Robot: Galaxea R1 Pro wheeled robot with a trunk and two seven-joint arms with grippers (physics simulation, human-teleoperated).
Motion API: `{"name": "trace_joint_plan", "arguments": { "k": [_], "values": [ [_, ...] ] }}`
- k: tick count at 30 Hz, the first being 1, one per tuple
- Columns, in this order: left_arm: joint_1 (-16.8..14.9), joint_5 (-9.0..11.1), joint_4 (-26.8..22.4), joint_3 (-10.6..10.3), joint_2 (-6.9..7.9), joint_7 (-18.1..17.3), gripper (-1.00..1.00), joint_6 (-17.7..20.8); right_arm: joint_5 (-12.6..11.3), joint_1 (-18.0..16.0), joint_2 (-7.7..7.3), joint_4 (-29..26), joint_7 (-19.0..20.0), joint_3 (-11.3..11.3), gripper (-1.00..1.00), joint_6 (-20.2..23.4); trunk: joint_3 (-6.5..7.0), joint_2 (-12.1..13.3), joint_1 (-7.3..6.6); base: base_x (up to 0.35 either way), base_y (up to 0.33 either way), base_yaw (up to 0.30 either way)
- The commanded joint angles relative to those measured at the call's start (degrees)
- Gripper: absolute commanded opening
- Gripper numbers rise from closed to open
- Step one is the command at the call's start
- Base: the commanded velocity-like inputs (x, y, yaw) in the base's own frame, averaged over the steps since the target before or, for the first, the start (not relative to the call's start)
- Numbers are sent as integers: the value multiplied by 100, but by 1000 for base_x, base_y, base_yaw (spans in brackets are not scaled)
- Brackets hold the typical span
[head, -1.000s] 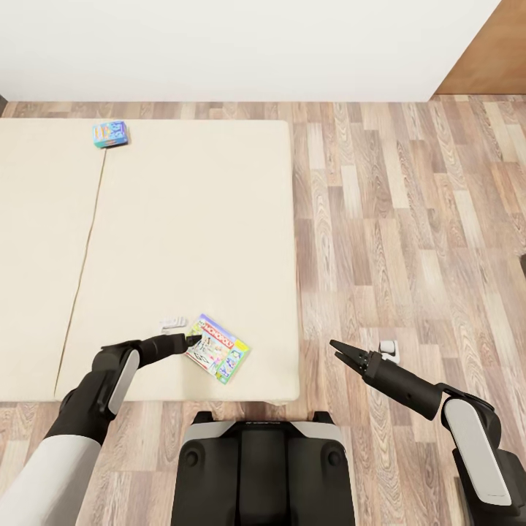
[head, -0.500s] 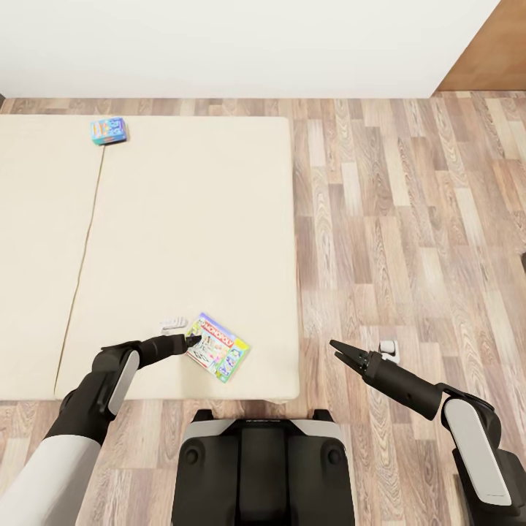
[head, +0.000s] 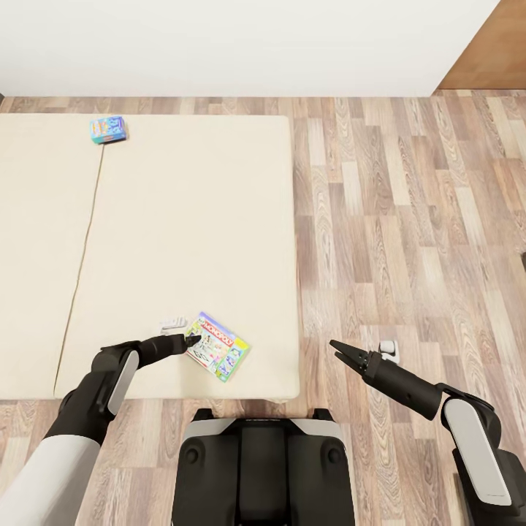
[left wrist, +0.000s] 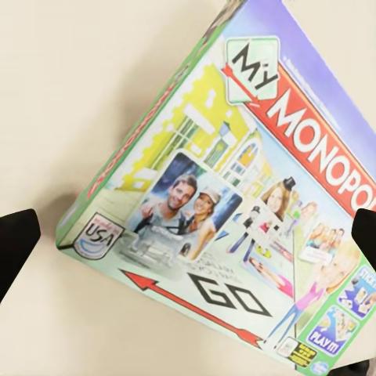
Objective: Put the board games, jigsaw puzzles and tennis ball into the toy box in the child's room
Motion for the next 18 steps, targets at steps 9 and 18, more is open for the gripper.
{"name": "trace_joint_plan", "arguments": {
  "k": [9, 18],
  "values": [
    [-37, -1, 37, 15, -49, 38, 100, 46, 34, -3, 3, -1, 38, -9, 100, 23, -6, -9, 3, 0, 0, 0],
    [-121, -13, 61, -18, -103, 274, 100, 72, 35, -3, 1, -1, 37, -21, 100, 19, -6, -9, 3, 0, 0, 0]
  ]
}}
